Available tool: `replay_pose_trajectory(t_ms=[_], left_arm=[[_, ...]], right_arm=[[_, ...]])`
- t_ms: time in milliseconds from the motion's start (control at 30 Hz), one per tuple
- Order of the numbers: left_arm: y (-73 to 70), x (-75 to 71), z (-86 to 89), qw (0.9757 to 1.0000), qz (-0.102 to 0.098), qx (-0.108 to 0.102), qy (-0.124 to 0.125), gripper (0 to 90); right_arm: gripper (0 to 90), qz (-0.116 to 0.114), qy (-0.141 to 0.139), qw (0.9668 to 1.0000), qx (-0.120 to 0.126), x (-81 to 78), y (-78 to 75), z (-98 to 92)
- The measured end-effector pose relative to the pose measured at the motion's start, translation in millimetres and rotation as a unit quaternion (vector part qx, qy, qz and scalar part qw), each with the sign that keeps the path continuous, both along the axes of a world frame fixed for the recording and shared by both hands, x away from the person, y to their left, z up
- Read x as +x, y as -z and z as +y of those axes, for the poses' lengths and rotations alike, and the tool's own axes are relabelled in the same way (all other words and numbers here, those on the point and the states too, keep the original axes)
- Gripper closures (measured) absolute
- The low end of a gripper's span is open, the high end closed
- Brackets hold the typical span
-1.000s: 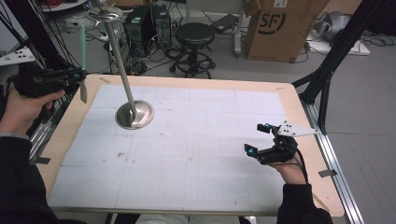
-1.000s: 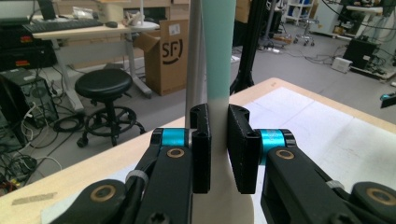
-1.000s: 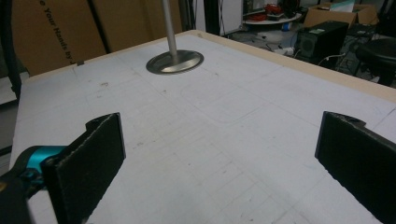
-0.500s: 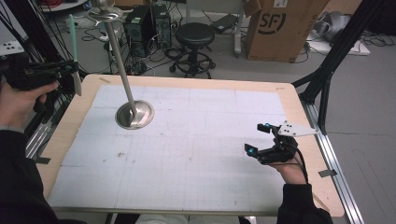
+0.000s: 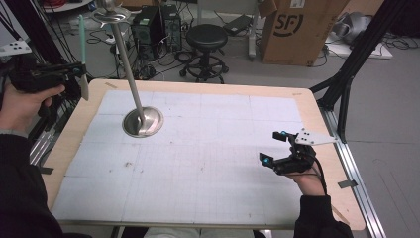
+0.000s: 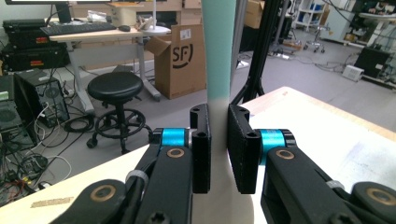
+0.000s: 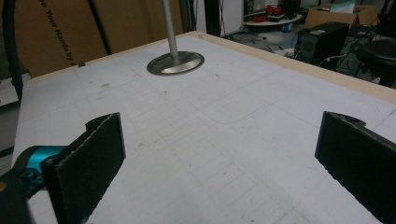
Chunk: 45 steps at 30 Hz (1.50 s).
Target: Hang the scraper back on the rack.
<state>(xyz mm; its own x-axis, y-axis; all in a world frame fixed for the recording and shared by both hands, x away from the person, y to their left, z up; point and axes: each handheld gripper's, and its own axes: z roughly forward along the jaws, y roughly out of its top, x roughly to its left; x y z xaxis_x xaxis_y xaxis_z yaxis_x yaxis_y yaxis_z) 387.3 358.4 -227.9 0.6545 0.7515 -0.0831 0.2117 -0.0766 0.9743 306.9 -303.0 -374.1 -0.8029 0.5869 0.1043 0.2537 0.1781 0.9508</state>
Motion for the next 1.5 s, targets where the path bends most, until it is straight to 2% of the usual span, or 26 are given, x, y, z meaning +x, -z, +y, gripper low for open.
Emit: replay_pose_trajectory(t_ms=[200,400,533,600,633,667,767,867,933,967,1033,1167,1267,1333,1400,1500], left_arm=[[2.0,2.0,-4.8,1.0000,0.002,0.006,0.003,80.1],[3.4,4.1,-9.5,1.0000,0.005,0.003,0.000,80.1],[6.4,2.3,-12.3,0.9998,-0.011,0.007,-0.016,78.9],[9.1,1.8,-12.8,0.9998,-0.014,0.000,-0.015,72.3],[10.8,1.9,-13.7,0.9998,-0.012,-0.004,-0.015,65.2],[12.4,1.7,-14.5,0.9999,-0.006,-0.003,-0.011,61.8],[17.2,-1.5,-18.3,0.9998,-0.018,0.007,-0.007,56.5],[21.8,-4.2,-23.4,0.9995,-0.030,0.009,0.000,42.9],[25.1,-6.3,-27.4,0.9991,-0.039,0.011,0.008,35.9],[26.8,-7.1,-29.9,0.9991,-0.037,0.014,0.015,32.7],[30.7,-9.8,-37.1,0.9990,-0.029,0.024,0.025,31.4],[41.5,-16.3,-56.5,0.9970,-0.035,0.040,0.056,24.0],[49.9,-20.3,-70.9,0.9958,-0.033,0.033,0.079,16.0],[56.5,-23.7,-80.9,0.9951,-0.034,0.026,0.089,14.8],[65.3,-28.2,-92.2,0.9941,-0.033,0.030,0.099,11.0],[81.0,-32.8,-106.3,0.9927,-0.031,0.019,0.115,9.7]], right_arm=[[0.7,0.002,-0.001,1.0000,-0.001,0.1,0.2,0.8],[0.7,0.002,0.001,1.0000,0.000,0.0,0.2,0.6],[0.7,0.003,-0.001,1.0000,-0.001,0.1,0.4,0.5],[0.7,0.003,-0.001,1.0000,-0.002,0.1,0.5,0.4],[0.7,0.003,-0.001,1.0000,-0.002,0.1,0.5,0.4],[0.7,0.003,-0.001,1.0000,-0.002,0.0,0.4,0.4],[0.7,0.004,-0.003,1.0000,-0.003,-0.1,0.7,1.4],[0.7,0.004,-0.004,1.0000,-0.005,0.1,1.0,2.6],[0.7,0.002,-0.002,1.0000,-0.004,0.5,0.9,2.5],[0.7,0.005,0.001,1.0000,-0.002,0.4,0.8,2.2],[0.7,0.001,0.007,1.0000,0.001,0.9,0.5,0.8],[0.7,-0.004,0.016,0.9998,0.010,0.3,-0.9,-1.4],[0.7,-0.006,0.018,0.9998,0.011,-0.4,-1.4,-1.8],[0.7,-0.006,0.018,0.9998,0.011,-0.6,-1.8,-1.8],[0.7,-0.006,0.017,0.9997,0.016,-0.4,-2.0,-1.7],[0.7,-0.006,0.017,0.9997,0.016,-0.2,-1.9,-1.9]])
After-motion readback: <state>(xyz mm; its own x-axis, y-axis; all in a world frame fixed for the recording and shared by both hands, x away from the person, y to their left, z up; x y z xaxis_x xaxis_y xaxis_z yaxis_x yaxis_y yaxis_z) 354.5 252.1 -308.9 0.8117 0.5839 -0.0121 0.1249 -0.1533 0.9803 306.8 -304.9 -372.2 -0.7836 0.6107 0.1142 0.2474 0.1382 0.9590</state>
